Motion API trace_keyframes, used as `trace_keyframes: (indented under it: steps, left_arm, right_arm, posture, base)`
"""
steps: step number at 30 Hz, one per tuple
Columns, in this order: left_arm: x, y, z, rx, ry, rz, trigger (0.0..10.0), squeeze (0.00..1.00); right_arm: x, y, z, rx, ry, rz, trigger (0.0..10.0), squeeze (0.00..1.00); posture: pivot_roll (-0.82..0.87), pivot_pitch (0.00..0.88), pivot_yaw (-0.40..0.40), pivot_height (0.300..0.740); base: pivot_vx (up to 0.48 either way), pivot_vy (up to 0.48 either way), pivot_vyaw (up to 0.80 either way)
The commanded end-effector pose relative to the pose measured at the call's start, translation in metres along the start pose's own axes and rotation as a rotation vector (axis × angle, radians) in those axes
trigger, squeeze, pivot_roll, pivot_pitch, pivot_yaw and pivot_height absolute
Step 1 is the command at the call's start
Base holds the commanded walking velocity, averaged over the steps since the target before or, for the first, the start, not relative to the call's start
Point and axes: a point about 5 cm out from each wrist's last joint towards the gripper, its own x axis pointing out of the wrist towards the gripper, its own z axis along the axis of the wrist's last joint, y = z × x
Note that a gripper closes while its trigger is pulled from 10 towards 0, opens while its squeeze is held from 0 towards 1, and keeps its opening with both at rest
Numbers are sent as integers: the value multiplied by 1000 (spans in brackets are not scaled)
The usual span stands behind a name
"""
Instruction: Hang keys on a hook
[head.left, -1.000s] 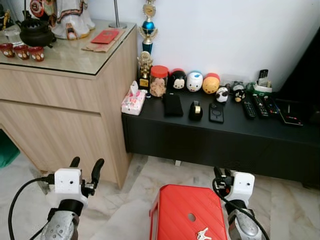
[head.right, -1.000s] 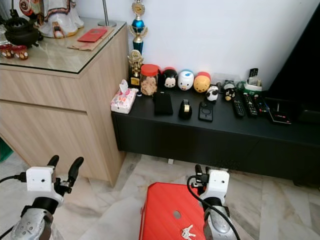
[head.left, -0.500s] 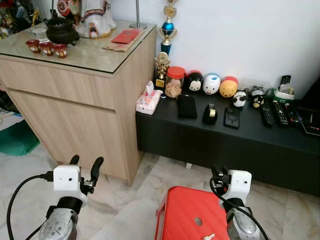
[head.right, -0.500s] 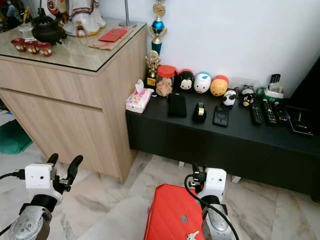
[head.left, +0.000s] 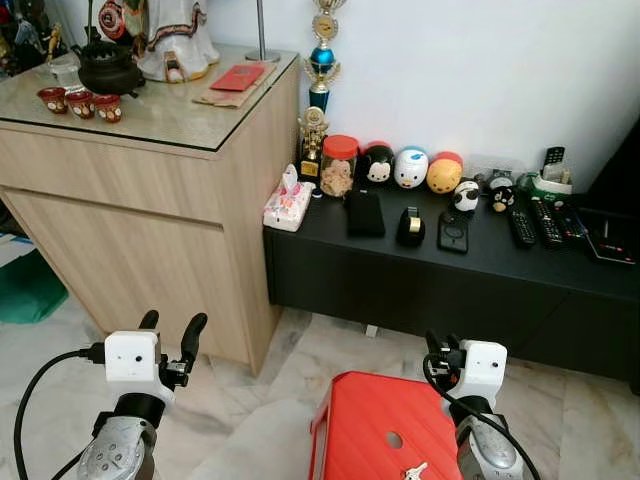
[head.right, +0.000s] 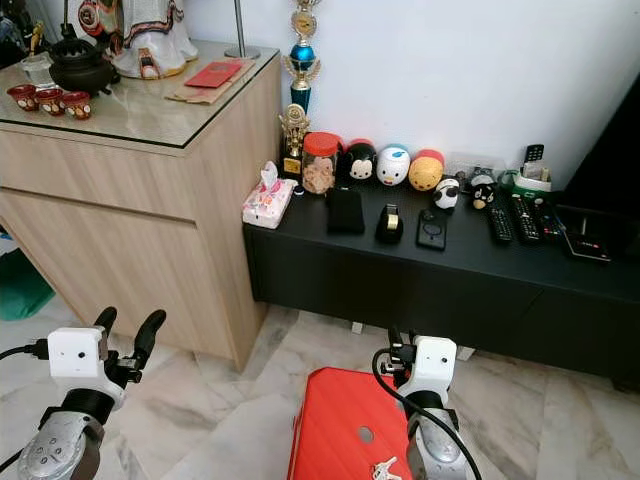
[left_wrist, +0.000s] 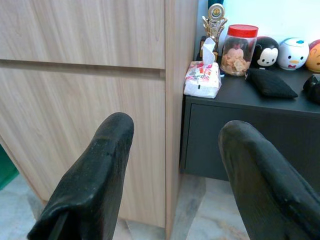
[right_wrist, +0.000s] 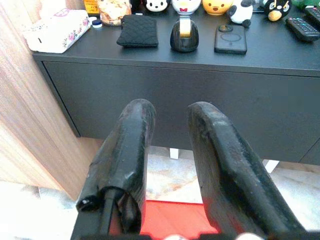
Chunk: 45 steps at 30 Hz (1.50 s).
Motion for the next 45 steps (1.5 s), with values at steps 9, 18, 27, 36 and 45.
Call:
trace_keyframes:
  steps: [9, 18, 27, 36, 45]
  left_arm:
    - [4, -4, 5, -12, -23, -18, 10000, 0]
    - [5, -6, 5, -15, -29, -19, 10000, 0]
    - [8, -6, 6, -14, -34, -14, 10000, 0]
    - [10, -6, 7, -12, -37, -13, 10000, 0]
    - [11, -5, 7, -13, -39, -10, 10000, 0]
  right_arm:
    - [3, -6, 7, -41, -22, -6, 10000, 0]
    - [6, -5, 7, -57, -6, 6, 10000, 0]
    - [1, -5, 4, -66, 4, 25, 10000, 0]
    - [-1, -5, 4, -56, 4, 33, 10000, 0]
    - [0, -4, 2, -50, 24, 33, 10000, 0]
  posture:
    - [111, 0, -73, 740]
    - [108, 0, -77, 725]
    - [103, 0, -80, 682]
    - [99, 0, -78, 682]
    - [97, 0, -76, 648]
  base:
    - [0, 0, 0]
    - [0, 0, 0]
    - [0, 0, 0]
    - [0, 0, 0]
    - [0, 0, 0]
